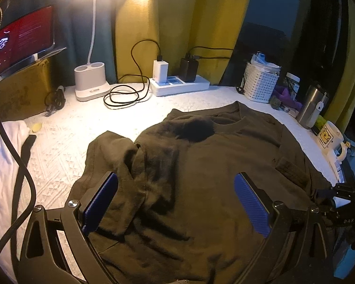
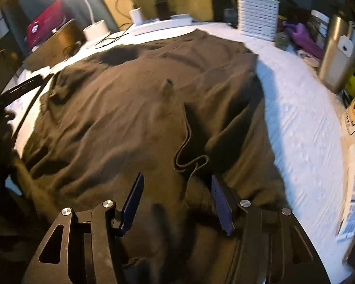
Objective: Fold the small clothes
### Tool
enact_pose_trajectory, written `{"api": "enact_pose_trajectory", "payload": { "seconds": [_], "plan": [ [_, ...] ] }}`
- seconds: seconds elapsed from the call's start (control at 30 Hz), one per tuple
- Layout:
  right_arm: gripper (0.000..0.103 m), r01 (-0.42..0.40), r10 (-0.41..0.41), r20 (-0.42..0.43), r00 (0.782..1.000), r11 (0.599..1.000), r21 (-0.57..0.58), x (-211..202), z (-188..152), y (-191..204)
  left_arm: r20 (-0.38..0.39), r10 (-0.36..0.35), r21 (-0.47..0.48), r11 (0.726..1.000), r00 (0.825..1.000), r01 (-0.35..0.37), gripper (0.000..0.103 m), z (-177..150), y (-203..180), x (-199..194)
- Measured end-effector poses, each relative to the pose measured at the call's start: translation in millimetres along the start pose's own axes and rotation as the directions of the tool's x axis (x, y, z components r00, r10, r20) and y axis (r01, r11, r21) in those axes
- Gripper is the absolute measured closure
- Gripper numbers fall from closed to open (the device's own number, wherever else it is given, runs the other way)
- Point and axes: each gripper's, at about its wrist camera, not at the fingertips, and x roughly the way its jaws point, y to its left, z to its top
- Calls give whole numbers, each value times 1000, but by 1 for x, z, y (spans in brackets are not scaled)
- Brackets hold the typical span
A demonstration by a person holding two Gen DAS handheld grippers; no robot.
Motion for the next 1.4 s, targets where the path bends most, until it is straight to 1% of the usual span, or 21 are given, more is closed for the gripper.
{"api": "enact_pose_trajectory", "payload": {
  "seconds": [0.03, 0.1, 0.23, 0.37, 0.47, 0.57, 0.6, 0.7, 0.8, 0.83, 0.9, 0.97, 1.03, 1.07, 1.1, 1.13, 1.17, 1.2, 1.3, 1.37, 1.4],
  "plan": [
    [44, -6, 6, -9, 1000, 1000, -5, 0, 0, 3, 0, -1, 2, 1000, 1000, 1, 5, 0, 0, 0],
    [44, 14, -15, -8, 1000, 999, -32, -4, 2, 9, -1, -2, 1, 1000, 1000, 2, 5, 0, 1, 1],
    [44, 14, -12, 48, 999, 999, -42, -14, 20, 10, -4, 11, -21, 1000, 1000, -11, 5, 1, 10, 2],
    [44, 0, 1, 44, 999, 1000, -13, 10, 39, 5, -4, 30, -40, 999, 1000, -30, 5, 2, 20, 2],
    [42, -85, 85, -6, 996, 996, -7, 35, 47, 19, -3, 54, -51, 997, 999, -55, 5, 2, 29, 0],
    [42, -151, 151, 4, 988, 985, -83, 34, 56, 44, -8, 75, -71, 995, 997, -75, 5, 1, 38, 1],
    [42, -136, 139, 32, 990, 986, -92, 30, 62, 44, -11, 79, -76, 994, 997, -80, 5, 1, 40, 2],
    [42, -21, 28, 127, 991, 998, -57, 15, 84, 19, -16, 85, -80, 993, 996, -86, 5, 2, 43, 4],
    [42, 79, -82, 195, 977, 997, 22, 1, 102, -24, -17, 88, -72, 993, 996, -89, 5, 4, 42, 6],
    [42, 131, -140, 206, 968, 990, 53, -1, 106, -42, -19, 91, -72, 993, 996, -92, 5, 5, 43, 8],
    [42, 162, -179, 187, 966, 982, 100, 1, 110, -70, -21, 96, -76, 992, 995, -97, 5, 6, 46, 10],
    [42, 158, -176, 160, 971, 980, 121, 9, 111, -91, -25, 110, -81, 991, 994, -111, 5, 8, 51, 12],
    [42, 129, -146, 122, 982, 982, 136, 24, 112, -104, -29, 126, -85, 988, 992, -128, 5, 10, 57, 14],
    [50, 112, -127, 106, 986, 984, 139, 32, 112, -107, -30, 131, -87, 987, 991, -133, 5, 11, 60, 15],
    [66, 94, -107, 91, 990, 986, 136, 39, 112, -108, -33, 143, -88, 985, 989, -146, 5, 12, 64, 16],
    [68, 68, -79, 80, 994, 989, 134, 47, 113, -107, -34, 152, -87, 984, 988, -155, 5, 13, 67, 16],
    [78, 71, -84, 102, 991, 990, 122, 49, 113, -101, -33, 161, -86, 983, 986, -163, 5, 15, 70, 16],
    [82, 65, -76, 102, 992, 992, 106, 51, 113, -96, -33, 168, -83, 982, 985, -170, 5, 16, 73, 16],
    [87, 145, -147, 100, 984, 989, 28, 59, 123, -82, -46, 164, -79, 983, 985, -168, 5, 24, 87, 22],
    [88, 214, -210, 106, 972, 976, -28, 63, 131, -75, -55, 147, -79, 985, 988, -151, 5, 32, 100, 28],
    [90, 261, -254, 116, 960, 964, -49, 65, 136, -73, -68, 136, -72, 987, 988, -141, 5, 36, 107, 35]
  ]
}}
